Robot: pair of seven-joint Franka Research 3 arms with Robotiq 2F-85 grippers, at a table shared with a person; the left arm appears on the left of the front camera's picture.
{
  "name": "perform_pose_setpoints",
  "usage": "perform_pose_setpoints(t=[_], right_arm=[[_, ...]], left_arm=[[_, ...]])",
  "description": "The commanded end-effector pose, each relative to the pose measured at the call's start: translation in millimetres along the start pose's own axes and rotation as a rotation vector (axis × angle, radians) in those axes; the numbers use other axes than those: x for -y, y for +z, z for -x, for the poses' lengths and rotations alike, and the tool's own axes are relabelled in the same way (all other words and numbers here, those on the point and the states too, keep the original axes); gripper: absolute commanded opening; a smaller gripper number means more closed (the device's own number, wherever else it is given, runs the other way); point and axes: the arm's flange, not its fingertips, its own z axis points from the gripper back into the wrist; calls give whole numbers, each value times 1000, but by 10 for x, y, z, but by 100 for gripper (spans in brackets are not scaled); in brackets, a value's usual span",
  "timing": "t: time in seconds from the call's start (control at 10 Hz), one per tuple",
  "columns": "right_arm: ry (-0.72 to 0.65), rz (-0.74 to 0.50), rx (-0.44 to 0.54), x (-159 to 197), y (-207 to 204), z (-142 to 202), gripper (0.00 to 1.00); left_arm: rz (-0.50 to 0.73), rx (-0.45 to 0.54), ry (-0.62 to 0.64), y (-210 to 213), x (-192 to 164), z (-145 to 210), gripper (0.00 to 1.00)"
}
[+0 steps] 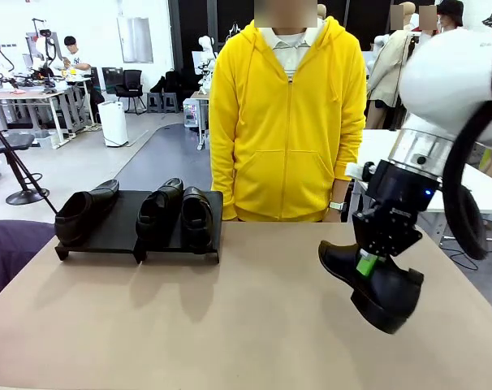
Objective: Organize the shoes by placing them on the stand.
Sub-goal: Pick up one Shoe and place it in the middle of the table.
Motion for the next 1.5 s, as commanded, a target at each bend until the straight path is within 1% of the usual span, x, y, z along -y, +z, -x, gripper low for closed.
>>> perform_pose_setpoints(t=[0.0,0.2,0.3,0.4,0.5,0.6,0.7,0.8,0.9,1.0,1.1,1.3,1.4], right_arm=[[10,8,1,-102,47,-38,0],[10,8,1,-102,47,-38,0],[-1,1,-11,10,-44,-42,0],[86,59,30,-170,-208,-123,0],[42,108,89,-434,-443,-222,0],[8,188,120,-712,-707,-318,0],[28,220,152,-975,-967,-431,0],[-31,278,182,-1140,-1167,-533,0],[-75,301,255,-1267,-1311,-593,0],[-100,328,297,-1395,-1430,-635,0],[-92,314,280,-1499,-1550,-690,0],[-85,240,245,-1534,-1733,-864,0],[-71,225,233,-1534,-1795,-930,0]], left_arm=[[9,10,-10,5,-13,-4,100],[9,10,-10,5,-13,-4,100],[9,10,-10,5,-13,-4,100],[9,10,-10,5,-13,-4,100],[9,10,-10,5,-13,-4,100],[9,10,-10,5,-13,-4,100],[9,10,-10,5,-13,-4,100],[9,10,-10,5,-13,-4,100],[9,10,-10,5,-13,-4,100],[9,10,-10,5,-13,-4,100],[9,10,-10,5,-13,-4,100],[9,10,-10,5,-13,-4,100],[9,10,-10,5,-13,-4,100]])
